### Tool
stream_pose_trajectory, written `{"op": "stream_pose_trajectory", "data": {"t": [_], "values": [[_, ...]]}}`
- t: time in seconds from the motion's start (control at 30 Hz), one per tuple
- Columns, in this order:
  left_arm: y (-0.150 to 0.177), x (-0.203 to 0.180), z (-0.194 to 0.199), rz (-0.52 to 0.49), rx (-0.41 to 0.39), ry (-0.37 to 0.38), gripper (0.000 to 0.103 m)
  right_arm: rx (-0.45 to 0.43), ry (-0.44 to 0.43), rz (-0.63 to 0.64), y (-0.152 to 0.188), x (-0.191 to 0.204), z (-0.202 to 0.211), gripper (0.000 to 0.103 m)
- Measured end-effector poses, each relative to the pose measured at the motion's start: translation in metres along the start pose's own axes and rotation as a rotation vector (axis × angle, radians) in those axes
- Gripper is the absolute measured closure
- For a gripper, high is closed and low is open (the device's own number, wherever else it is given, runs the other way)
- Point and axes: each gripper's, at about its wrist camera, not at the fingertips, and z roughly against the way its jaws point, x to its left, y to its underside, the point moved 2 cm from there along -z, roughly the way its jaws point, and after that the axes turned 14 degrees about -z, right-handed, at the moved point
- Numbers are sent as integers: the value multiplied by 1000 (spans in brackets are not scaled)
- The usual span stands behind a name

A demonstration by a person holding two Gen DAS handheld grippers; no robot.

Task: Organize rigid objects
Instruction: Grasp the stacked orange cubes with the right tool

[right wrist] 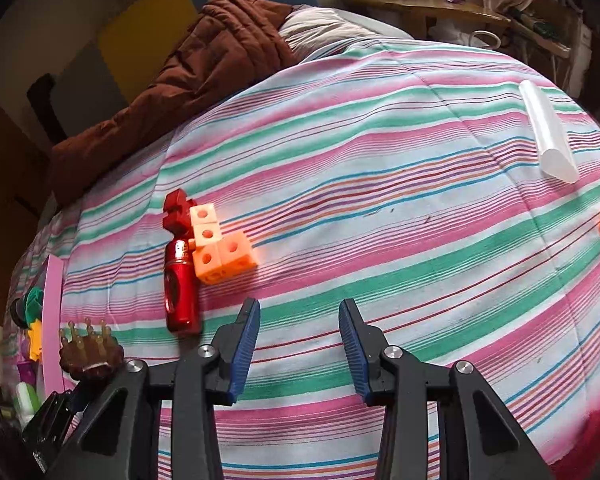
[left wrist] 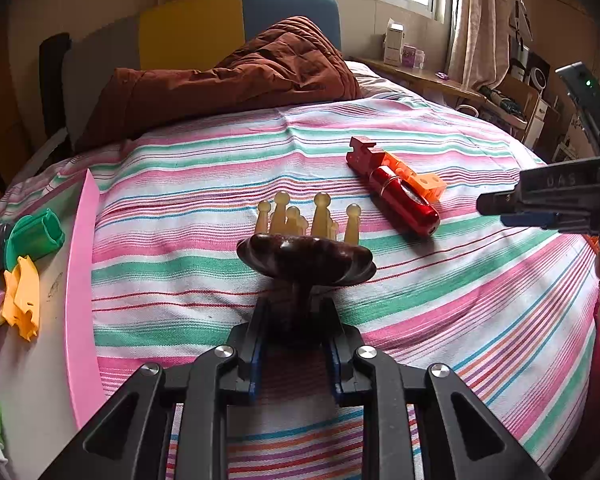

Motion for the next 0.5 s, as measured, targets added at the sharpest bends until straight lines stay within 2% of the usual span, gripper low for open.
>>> {"op": "stream_pose_trajectory", "data": {"t": [0.13,0.3,0.43,0.5], "values": [[0,1,0,10,-2,12,79,-8,-10,21,-1,7,-2,61],[1,2,1,14,-8,18,79,-30,-36,55,-20,31,-5,61],[1,1,2,5,-10,8,79,-10,-8,156,-32,65,-17,61],[1,1,2,4,-12,7,79,49,3,200,-35,76,-30,61]]}}
